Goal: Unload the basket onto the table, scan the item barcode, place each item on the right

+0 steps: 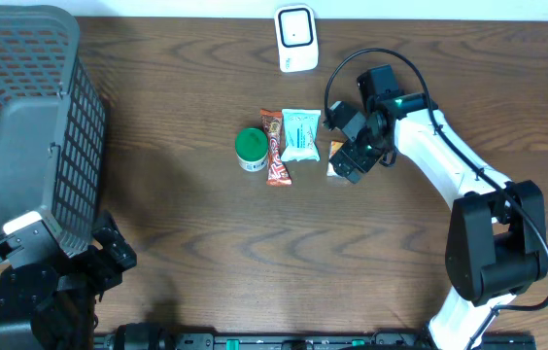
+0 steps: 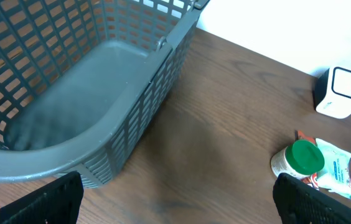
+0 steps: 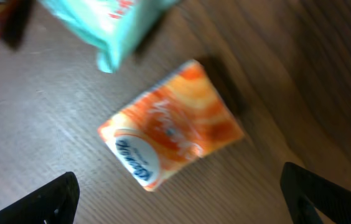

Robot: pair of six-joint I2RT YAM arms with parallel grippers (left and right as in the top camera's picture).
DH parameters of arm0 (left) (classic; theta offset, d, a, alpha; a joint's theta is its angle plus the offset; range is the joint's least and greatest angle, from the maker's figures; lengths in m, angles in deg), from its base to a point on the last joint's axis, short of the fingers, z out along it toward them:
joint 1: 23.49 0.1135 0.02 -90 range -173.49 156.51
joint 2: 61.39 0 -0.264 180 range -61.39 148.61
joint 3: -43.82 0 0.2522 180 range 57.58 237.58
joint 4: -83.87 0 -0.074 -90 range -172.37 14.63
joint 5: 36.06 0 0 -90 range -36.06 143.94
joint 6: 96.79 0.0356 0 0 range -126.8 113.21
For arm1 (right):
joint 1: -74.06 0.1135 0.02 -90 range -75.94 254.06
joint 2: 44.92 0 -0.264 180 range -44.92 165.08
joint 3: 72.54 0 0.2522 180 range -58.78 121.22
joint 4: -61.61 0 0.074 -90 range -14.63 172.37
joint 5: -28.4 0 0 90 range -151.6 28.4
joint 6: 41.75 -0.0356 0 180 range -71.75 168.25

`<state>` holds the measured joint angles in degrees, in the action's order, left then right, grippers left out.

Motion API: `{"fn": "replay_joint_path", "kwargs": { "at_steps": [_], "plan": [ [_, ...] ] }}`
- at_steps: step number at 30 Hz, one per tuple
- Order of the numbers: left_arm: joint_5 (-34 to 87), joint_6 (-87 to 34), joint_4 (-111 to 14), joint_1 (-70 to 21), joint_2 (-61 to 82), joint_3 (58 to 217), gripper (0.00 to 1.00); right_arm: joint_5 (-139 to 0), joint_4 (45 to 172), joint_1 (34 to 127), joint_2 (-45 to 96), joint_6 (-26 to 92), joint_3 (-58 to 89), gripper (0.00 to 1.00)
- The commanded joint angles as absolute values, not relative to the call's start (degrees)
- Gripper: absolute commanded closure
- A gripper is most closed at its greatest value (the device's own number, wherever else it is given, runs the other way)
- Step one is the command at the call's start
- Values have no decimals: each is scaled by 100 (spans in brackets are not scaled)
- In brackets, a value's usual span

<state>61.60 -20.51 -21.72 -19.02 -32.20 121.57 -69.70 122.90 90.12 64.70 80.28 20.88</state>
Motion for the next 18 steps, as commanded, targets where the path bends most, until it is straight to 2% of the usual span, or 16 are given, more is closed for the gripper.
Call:
{"fn": "replay_joint_path", "kwargs": {
  "at_steps": [1,10,18],
  "plan": [
    [6208,-2047,-2172,-1874,-3235,12155,2,-7746,12312,9069,6488,9077,2103,1],
    [6208,-2047,-2172,-1874,-3235,12155,2,-7765,12119,9066,6732,10113,2103,1],
    [6208,-2047,-2172,-1874,-3235,12155,2,-7064,11577,9066,7600,10168,2105,1]
  ]
}}
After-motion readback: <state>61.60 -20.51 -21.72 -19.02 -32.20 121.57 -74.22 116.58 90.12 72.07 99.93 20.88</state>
